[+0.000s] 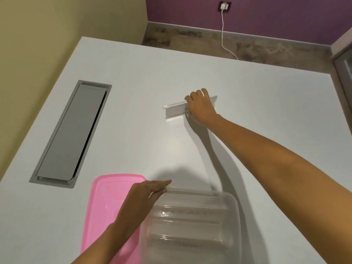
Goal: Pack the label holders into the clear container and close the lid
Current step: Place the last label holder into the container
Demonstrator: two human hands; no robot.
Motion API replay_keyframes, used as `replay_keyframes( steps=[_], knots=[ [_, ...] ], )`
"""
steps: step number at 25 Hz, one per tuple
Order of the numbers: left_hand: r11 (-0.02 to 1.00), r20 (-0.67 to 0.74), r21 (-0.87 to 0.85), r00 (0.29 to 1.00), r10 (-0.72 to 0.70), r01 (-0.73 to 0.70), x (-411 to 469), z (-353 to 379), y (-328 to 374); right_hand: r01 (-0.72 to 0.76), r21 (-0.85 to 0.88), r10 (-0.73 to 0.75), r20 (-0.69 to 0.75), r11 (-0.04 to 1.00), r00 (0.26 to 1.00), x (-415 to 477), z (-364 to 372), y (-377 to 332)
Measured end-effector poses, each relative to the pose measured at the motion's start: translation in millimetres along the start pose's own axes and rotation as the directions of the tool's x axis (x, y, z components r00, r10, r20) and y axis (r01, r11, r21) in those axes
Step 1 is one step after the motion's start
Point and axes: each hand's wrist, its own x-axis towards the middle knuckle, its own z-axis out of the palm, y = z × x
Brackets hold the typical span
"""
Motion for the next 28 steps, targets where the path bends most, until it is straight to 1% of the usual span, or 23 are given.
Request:
replay_keyframes(
  steps=[3,6,8,10,11,13,14,16,19,21,23,25,28],
  knots=[
    [0.997,0.026,0.066,0.999,0.044,-0.046,2,-4,2,0.028,-0.037,-0.029,-0.017,0.999,0.999,-23,0,4],
    [0.992,0.094,0.109,0.994,0.05,-0.06,2,-9,8,-0.014,-0.029,0.015,0.035,0.999,0.999,-53,-4,4],
    [0.993,0.084,0.102,0.996,0.043,-0.052,0,-12,12,-0.064,-0.012,0.065,0.054,0.998,0.996,-72,-5,3],
    [0.993,0.016,0.096,0.998,0.068,-0.069,-4,-15,19,-0.159,0.075,0.158,0.013,0.984,0.987,-91,-12,1],
    [0.993,-0.014,0.089,0.996,0.084,-0.082,-6,-16,22,-0.223,0.179,0.231,-0.025,0.958,0.973,-100,-19,-1],
    [0.994,-0.068,0.044,0.992,0.107,-0.104,-8,-19,30,-0.323,0.454,0.394,-0.069,0.831,0.917,-120,-36,-9],
    [0.994,-0.094,0.012,0.989,0.112,-0.112,-9,-19,33,-0.34,0.557,0.451,-0.071,0.758,0.89,-130,-46,-14],
    [0.992,-0.132,-0.056,0.986,0.105,-0.113,-11,-20,40,-0.319,0.675,0.512,-0.102,0.666,0.853,-146,-63,-24],
    [0.986,-0.168,-0.121,0.982,0.092,-0.113,-23,-18,49,-0.257,0.768,0.567,-0.162,0.587,0.808,-175,-91,-45],
    [0.983,-0.178,-0.143,0.98,0.09,-0.116,-31,-17,55,-0.196,0.836,0.585,-0.173,0.513,0.792,-196,-108,-61],
    [0.979,-0.174,-0.164,0.981,0.089,-0.118,-38,-16,60,-0.155,0.903,0.593,-0.127,0.401,0.795,-216,-123,-78],
    [0.979,-0.159,-0.173,0.984,0.084,-0.111,-42,-15,63,-0.162,0.941,0.594,-0.049,0.296,0.803,-232,-135,-94],
    [0.987,-0.12,-0.121,0.989,0.087,-0.102,-49,-15,66,-0.205,0.958,0.578,0.053,0.201,0.814,-254,-143,-116]
  ],
)
